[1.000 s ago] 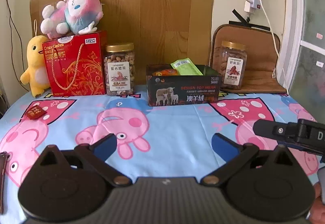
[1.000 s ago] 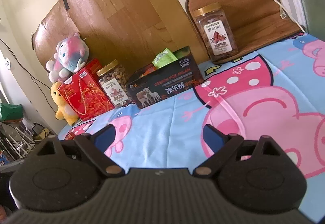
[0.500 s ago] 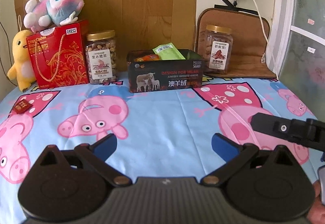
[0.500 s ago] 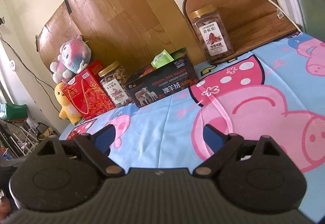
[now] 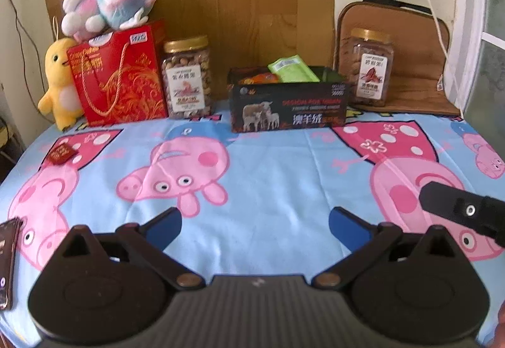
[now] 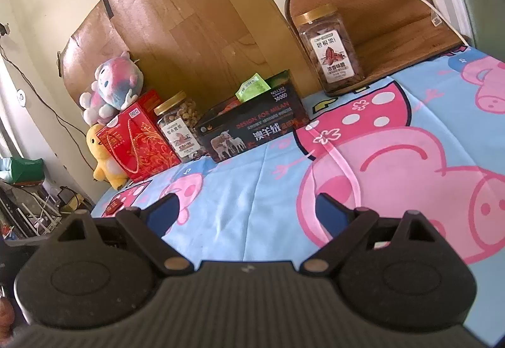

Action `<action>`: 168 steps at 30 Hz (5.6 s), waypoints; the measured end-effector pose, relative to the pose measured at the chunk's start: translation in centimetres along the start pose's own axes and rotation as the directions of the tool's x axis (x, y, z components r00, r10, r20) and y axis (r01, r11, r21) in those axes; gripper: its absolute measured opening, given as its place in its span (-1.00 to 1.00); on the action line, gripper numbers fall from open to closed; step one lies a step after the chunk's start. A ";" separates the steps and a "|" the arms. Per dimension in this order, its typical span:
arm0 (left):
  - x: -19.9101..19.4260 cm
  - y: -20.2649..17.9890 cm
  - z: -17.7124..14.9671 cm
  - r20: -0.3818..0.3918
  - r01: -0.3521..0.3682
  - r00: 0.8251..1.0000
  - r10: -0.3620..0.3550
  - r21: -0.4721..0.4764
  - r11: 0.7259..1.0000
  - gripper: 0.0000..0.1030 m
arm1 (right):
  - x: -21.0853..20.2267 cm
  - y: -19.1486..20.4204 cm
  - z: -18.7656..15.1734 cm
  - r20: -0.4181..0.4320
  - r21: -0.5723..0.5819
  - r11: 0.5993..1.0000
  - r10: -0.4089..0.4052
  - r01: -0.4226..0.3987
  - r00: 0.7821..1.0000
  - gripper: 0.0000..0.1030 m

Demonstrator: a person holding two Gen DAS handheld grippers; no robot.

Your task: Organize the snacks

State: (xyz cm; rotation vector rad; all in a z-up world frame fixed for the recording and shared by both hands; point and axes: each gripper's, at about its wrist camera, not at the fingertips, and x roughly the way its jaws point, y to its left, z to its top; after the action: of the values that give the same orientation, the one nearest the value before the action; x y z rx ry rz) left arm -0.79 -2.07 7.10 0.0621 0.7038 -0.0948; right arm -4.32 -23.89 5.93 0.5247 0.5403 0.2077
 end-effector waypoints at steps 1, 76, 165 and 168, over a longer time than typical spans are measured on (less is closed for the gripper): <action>0.0 0.1 -0.1 -0.004 -0.005 1.000 0.005 -0.004 1.000 1.00 | 0.0 0.1 0.0 -0.001 -0.002 1.000 0.000 0.000 1.000 0.84; 3.3 2.9 -3.3 -0.129 -0.064 0.990 0.061 -0.021 0.998 0.99 | 2.2 1.4 -2.0 -0.067 -0.027 0.999 -0.024 0.023 0.997 0.84; 2.5 2.3 -3.3 -0.115 -0.074 0.991 0.073 -0.002 0.997 1.00 | 1.3 1.0 -2.0 -0.033 -0.035 0.999 -0.019 0.018 0.999 0.84; 2.5 2.3 -3.3 -0.115 -0.071 0.991 0.070 -0.002 0.998 1.00 | 1.3 1.1 -2.1 -0.033 -0.035 0.999 -0.020 0.019 0.999 0.84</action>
State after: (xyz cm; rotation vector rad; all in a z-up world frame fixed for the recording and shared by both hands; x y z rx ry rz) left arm -0.78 0.40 3.05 0.0869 0.8158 -0.0215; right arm -4.37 -21.69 4.41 0.4832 0.5730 0.2073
